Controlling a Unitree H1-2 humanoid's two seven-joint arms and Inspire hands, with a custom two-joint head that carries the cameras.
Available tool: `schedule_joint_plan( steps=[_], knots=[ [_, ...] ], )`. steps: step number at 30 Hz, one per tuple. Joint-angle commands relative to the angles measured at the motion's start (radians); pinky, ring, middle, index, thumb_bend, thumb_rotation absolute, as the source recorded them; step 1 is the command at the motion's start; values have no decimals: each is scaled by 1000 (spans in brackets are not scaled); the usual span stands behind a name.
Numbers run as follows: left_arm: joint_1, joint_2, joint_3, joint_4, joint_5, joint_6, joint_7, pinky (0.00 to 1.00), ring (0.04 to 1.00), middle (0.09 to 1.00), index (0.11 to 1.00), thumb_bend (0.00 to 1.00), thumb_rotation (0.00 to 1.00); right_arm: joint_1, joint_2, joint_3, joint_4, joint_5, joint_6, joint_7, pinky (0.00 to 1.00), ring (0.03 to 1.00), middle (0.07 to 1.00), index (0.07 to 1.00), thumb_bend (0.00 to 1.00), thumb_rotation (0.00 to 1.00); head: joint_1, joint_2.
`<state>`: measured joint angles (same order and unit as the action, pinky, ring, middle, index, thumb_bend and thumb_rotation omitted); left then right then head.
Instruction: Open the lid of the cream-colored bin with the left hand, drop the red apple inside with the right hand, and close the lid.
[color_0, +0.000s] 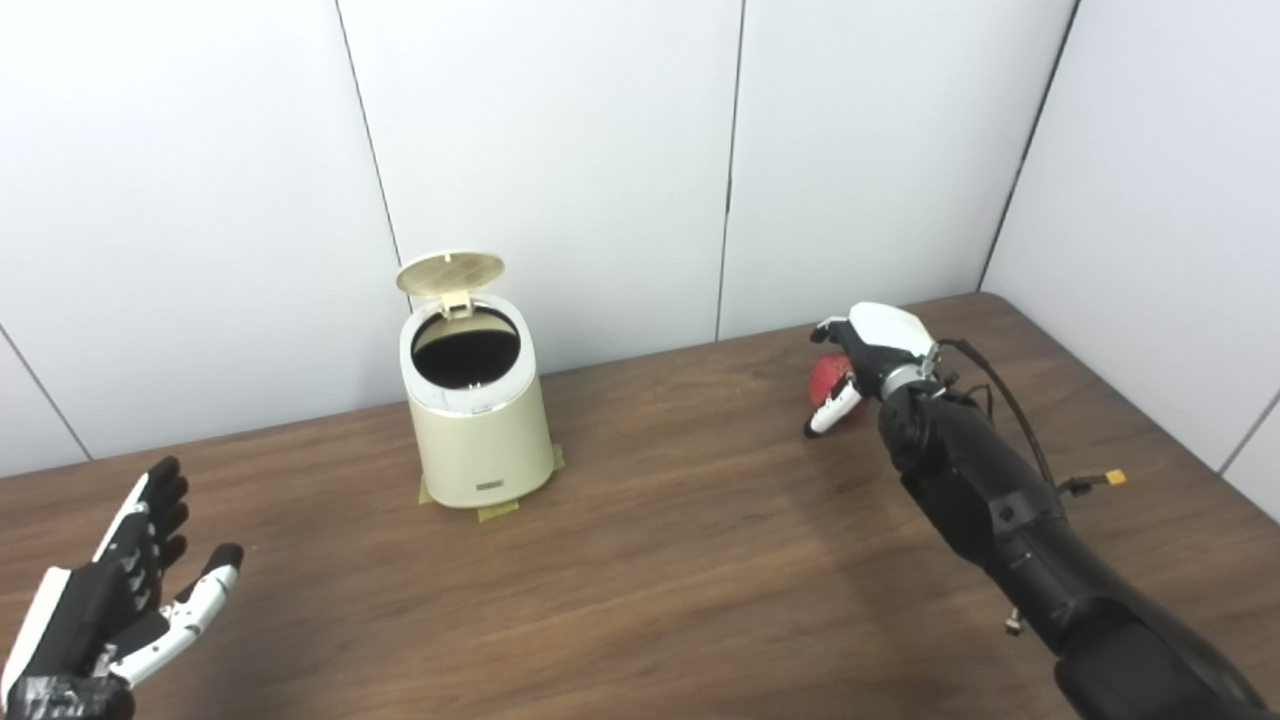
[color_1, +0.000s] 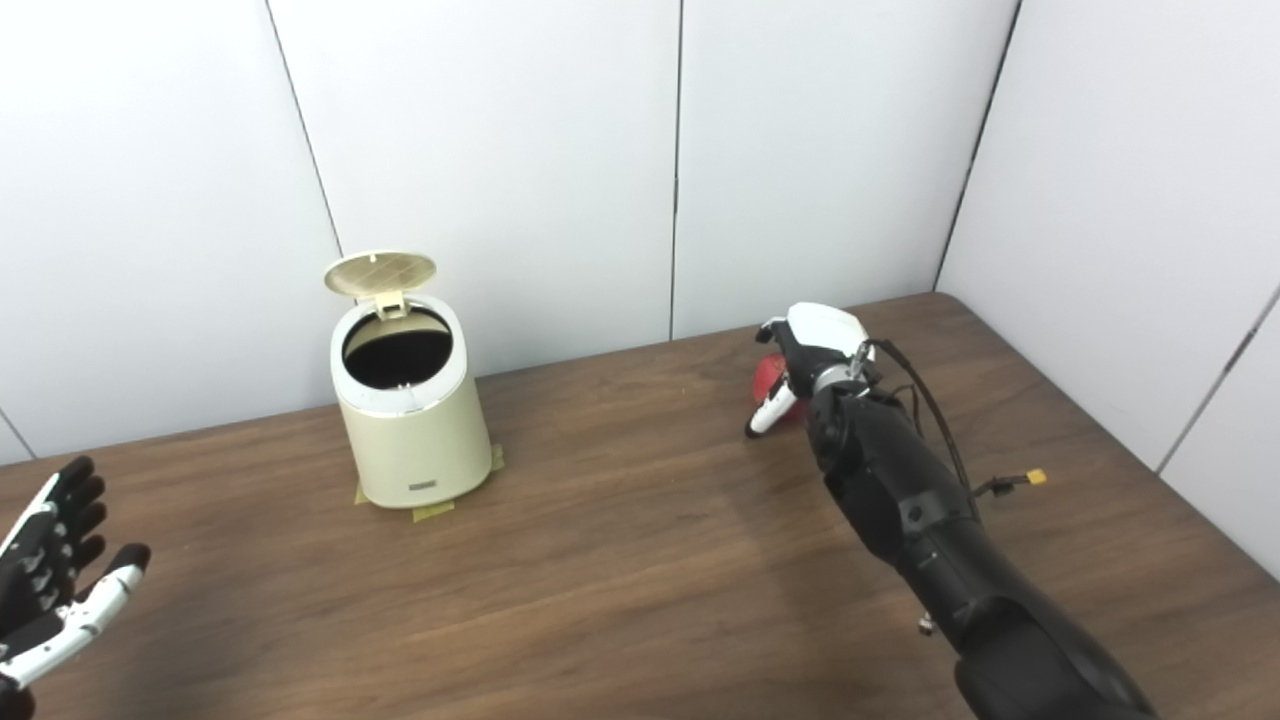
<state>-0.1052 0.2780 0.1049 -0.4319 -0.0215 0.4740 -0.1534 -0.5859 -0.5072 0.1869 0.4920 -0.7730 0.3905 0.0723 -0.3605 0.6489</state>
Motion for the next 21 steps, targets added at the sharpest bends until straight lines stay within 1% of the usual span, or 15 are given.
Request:
schedule_joint_plan(
  steps=[1,2,4,6,7,8,9,10,12,14,16,19,21],
  knots=[
    [-40,8,-1,-22,9,-4,15,1000,1000,991,1000,300,118,-24,-37,-14,-11,7,-18,-50,620,726,761,730,808,35,0,1],
    [-39,8,-3,-23,14,-4,15,1000,1000,989,1000,302,128,-21,-38,-15,-11,11,-27,-65,608,711,751,724,810,26,1,2],
    [-39,11,-5,-25,23,-5,13,1000,1000,986,1000,305,151,-15,-41,-14,-13,15,-39,-86,553,644,694,687,801,5,2,3],
    [-40,10,-4,-24,20,-5,12,1000,1000,989,1000,302,158,-10,-43,-12,-17,15,-46,-109,530,621,674,664,795,1,3,5],
    [-40,8,-2,-24,16,-5,12,1000,1000,990,1000,304,157,-7,-44,-11,-17,13,-53,-127,516,615,661,580,661,61,3,6],
    [-40,7,0,-24,12,-5,13,1000,1000,992,1000,303,148,-4,-47,-3,-12,2,-64,-150,506,608,649,527,577,97,3,6],
    [-40,5,1,-24,7,-5,13,1000,1000,993,1000,299,143,-3,-50,3,-6,-7,-78,-177,498,592,638,508,548,109,3,6],
    [-40,6,1,-24,10,-5,13,1000,1000,993,1000,297,128,-2,-52,8,0,-12,-88,-198,487,568,591,484,530,44,3,8],
    [-41,9,-2,-24,17,-5,12,1000,991,983,1000,303,133,-2,-51,7,10,-9,-107,-231,467,473,565,472,518,11,3,7],
    [-40,8,-2,-25,19,-5,13,1000,996,985,1000,307,142,-2,-48,6,14,-6,-116,-249,444,419,539,479,516,1,6,7],
    [-40,7,0,-25,15,-6,13,988,992,985,1000,304,138,-3,-46,9,15,-6,-115,-256,444,406,529,484,516,0,7,7],
    [-39,6,1,-28,10,-6,12,991,995,992,1000,289,94,-6,-44,11,18,-1,-112,-253,455,402,530,482,516,0,8,6],
    [-38,8,-2,-31,18,-6,13,998,991,983,1000,290,102,-5,-43,8,18,7,-116,-250,457,404,525,480,517,0,11,5]
  ],
)
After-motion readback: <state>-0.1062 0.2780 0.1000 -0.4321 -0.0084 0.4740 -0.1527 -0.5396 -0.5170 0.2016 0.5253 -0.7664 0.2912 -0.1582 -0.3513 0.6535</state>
